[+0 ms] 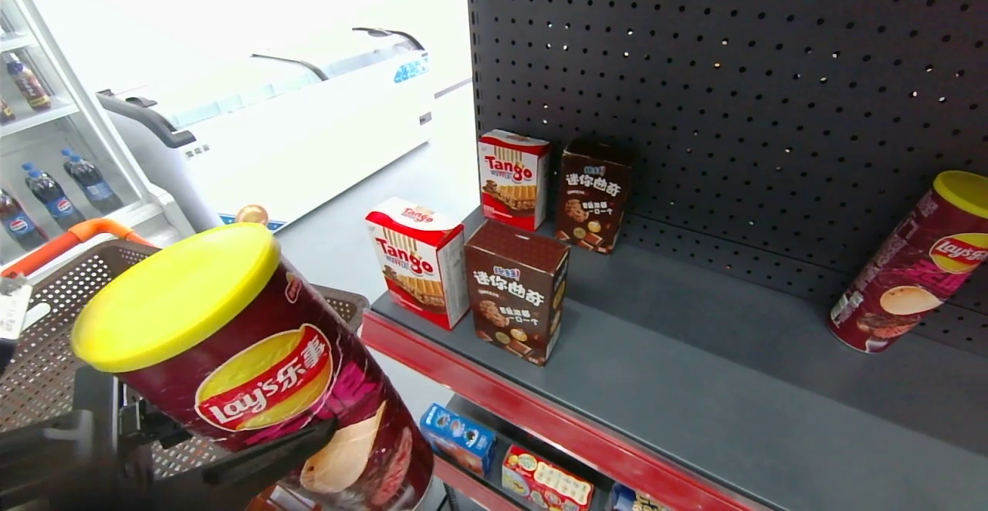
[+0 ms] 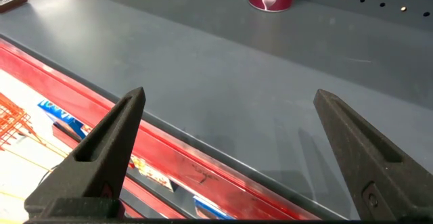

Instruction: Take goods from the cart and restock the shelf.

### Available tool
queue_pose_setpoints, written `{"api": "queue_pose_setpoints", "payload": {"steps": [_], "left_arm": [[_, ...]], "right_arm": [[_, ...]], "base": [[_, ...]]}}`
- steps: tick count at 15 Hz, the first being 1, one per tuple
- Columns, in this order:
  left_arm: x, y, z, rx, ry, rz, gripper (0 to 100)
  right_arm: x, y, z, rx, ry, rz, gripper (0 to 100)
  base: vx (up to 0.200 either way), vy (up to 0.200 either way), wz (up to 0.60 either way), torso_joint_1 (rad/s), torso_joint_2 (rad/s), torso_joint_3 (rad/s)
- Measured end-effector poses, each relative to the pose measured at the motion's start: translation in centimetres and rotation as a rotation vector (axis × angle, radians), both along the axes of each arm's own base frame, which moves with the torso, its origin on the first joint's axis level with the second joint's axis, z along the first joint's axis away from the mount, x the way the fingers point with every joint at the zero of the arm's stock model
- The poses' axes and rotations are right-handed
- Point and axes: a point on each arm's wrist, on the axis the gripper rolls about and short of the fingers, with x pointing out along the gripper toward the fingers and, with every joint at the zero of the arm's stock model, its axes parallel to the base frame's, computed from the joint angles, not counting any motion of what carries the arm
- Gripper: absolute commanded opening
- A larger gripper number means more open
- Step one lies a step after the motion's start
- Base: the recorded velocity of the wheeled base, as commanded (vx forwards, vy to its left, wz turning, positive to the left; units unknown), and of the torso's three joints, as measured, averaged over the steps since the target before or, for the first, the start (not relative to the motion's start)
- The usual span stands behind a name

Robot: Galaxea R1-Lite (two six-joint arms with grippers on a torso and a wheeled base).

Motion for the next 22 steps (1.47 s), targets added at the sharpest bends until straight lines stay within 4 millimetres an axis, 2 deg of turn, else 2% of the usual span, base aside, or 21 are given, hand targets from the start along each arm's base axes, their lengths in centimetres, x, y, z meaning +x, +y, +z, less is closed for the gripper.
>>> {"api": "queue_pose_setpoints", "payload": {"steps": [9, 22], "left_arm": [[2.7, -2.4, 0.1, 0.026, 0.019, -0.096, 0], [3.2, -3.5, 0.1, 0.032, 0.031, -0.137, 0]], "right_arm": [[0.0, 0.0, 0.0, 0.0, -0.001, 0.003, 100], [0.0, 0.0, 0.0, 0.0, 0.0, 0.002, 100]], "base": [[0.0, 0.0, 0.0, 0.0, 0.0, 0.0], [0.0, 0.0, -0.6, 0.003, 0.0, 0.003]]}}
